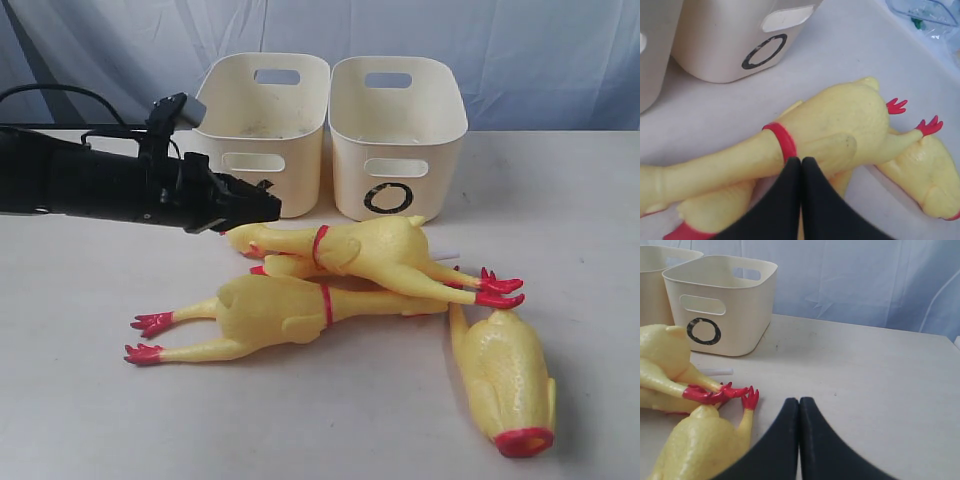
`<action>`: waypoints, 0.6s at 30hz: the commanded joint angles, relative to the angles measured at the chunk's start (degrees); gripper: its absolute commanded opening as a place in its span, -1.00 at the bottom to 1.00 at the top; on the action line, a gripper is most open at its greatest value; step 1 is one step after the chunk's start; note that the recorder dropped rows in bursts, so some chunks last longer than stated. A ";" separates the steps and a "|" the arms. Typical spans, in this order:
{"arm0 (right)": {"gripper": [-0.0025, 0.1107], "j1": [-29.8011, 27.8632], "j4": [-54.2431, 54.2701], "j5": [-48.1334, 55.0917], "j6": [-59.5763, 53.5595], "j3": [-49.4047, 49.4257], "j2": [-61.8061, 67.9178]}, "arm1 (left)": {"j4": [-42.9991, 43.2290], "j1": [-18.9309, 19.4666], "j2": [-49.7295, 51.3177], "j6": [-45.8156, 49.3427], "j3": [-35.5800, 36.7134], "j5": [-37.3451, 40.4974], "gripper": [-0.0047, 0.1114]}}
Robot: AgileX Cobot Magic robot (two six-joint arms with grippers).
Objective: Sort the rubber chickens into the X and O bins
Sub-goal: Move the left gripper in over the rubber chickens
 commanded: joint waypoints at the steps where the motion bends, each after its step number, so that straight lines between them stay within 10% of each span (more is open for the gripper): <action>1: -0.97 -0.23 -0.08 -0.75 -0.09 0.08 -0.38 | 0.54 -0.30 -0.12 0.75 -0.30 -1.25 -0.92; 18: -0.97 -0.23 -0.08 -0.62 -0.09 0.08 -0.38 | 7.63 -0.30 -0.12 0.98 -0.30 -0.19 -0.92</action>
